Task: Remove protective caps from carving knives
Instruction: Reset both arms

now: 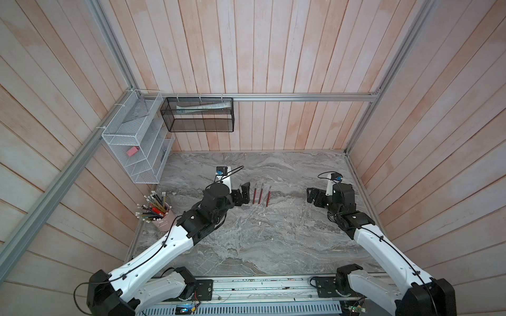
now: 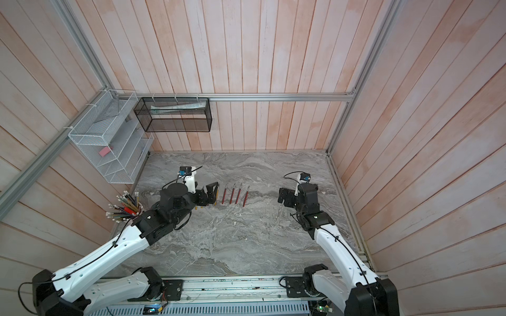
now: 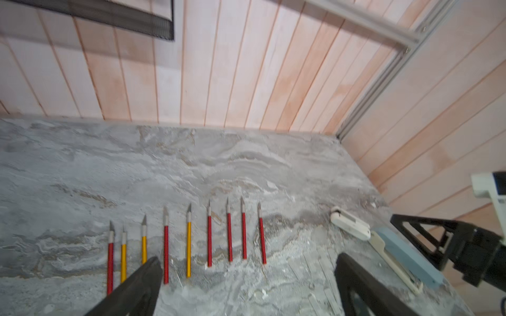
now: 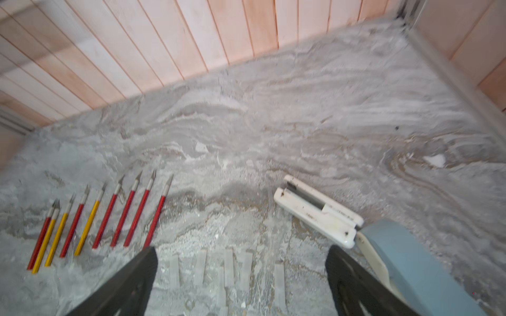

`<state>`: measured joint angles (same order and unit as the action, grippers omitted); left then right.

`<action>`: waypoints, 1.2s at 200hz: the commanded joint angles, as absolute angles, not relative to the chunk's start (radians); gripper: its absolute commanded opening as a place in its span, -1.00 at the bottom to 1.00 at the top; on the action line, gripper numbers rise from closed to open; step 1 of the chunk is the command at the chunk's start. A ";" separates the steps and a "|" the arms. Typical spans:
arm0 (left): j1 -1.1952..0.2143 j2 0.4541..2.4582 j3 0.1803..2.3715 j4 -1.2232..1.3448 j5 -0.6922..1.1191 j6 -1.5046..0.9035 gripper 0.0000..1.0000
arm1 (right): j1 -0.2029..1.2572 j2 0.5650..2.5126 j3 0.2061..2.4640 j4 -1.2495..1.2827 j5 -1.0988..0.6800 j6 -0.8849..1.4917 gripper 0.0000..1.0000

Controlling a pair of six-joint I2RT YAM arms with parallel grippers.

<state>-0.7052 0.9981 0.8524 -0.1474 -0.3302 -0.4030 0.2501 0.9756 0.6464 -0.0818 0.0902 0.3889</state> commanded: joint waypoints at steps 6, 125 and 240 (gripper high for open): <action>-0.667 0.871 0.705 0.044 -0.402 -0.335 1.00 | 0.245 0.881 0.593 0.000 0.244 0.377 0.96; -0.474 0.850 0.401 0.367 -0.202 -0.152 1.00 | 0.228 0.767 0.398 0.273 0.419 0.142 0.96; -0.293 0.808 0.157 0.643 -0.295 -0.004 1.00 | -0.011 0.954 0.282 0.573 0.279 0.161 0.96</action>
